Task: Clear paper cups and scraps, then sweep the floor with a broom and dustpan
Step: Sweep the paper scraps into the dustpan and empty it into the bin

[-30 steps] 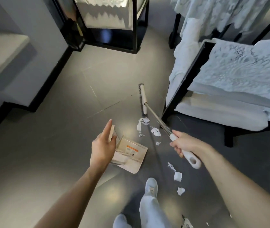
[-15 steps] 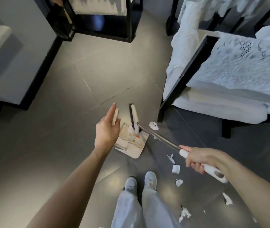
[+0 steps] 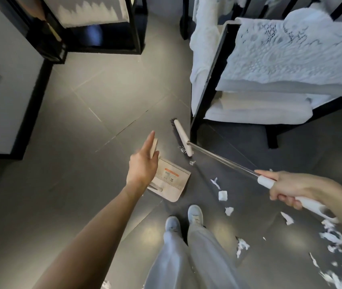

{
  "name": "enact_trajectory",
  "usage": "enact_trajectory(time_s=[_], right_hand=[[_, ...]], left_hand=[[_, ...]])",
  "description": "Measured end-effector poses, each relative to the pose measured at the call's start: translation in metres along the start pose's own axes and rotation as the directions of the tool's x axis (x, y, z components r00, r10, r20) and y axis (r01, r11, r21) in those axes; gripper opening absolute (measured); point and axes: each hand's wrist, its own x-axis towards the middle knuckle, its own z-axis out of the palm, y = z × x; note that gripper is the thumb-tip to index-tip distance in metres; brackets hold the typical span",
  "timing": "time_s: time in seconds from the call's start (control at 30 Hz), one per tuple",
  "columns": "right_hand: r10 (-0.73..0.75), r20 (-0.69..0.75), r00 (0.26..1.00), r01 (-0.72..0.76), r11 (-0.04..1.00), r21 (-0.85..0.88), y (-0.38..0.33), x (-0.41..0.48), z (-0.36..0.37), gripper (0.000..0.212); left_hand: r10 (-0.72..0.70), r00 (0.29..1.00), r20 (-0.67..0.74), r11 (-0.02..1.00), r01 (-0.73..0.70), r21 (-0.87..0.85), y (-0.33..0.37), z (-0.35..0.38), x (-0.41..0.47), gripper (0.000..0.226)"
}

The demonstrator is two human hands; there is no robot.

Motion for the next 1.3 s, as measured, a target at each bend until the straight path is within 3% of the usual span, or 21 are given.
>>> enact_trajectory(time_s=[0.2, 0.27, 0.4, 0.6, 0.87, 1.0, 1.1, 1.3], right_hand=[[-0.033, -0.081, 0.996, 0.017, 0.981, -0.191, 0.003, 0.025, 0.030, 0.088], [-0.033, -0.036, 0.999, 0.024, 0.976, -0.215, 0.005, 0.032, 0.049, 0.088], [-0.013, 0.129, 0.992, 0.024, 0.997, -0.080, 0.022, 0.028, 0.059, 0.083], [-0.024, 0.173, 0.985, 0.027, 1.000, -0.013, 0.054, 0.004, -0.003, 0.082], [-0.156, 0.098, 0.983, 0.177, 0.945, -0.274, 0.061, 0.016, -0.117, 0.081], [-0.206, 0.139, 0.969, 0.242, 0.908, -0.343, 0.072, 0.032, -0.168, 0.079], [-0.208, 0.189, 0.960, 0.256, 0.925, -0.282, 0.093, 0.040, -0.184, 0.078], [-0.171, 0.230, 0.958, 0.233, 0.933, -0.274, 0.137, 0.053, -0.199, 0.074]], left_hand=[[0.010, 0.999, 0.034, 1.000, -0.010, -0.002, 0.013, 0.020, 0.006, 0.058], [0.027, 0.999, 0.038, 1.000, -0.027, 0.008, 0.018, 0.025, 0.015, 0.058], [0.023, 0.999, 0.026, 0.999, -0.023, 0.031, 0.029, 0.037, 0.029, 0.056], [0.013, 0.999, -0.036, 1.000, -0.012, 0.002, 0.031, 0.045, 0.014, 0.058], [-0.038, 0.986, -0.162, 0.999, 0.038, -0.002, 0.071, 0.097, -0.049, 0.057], [-0.098, 0.931, -0.351, 0.995, 0.103, -0.004, 0.105, 0.140, -0.107, 0.055], [-0.162, 0.861, -0.483, 0.987, 0.142, -0.078, 0.131, 0.173, -0.157, 0.054], [-0.221, 0.763, -0.608, 0.970, 0.236, -0.057, 0.159, 0.227, -0.254, 0.060]])
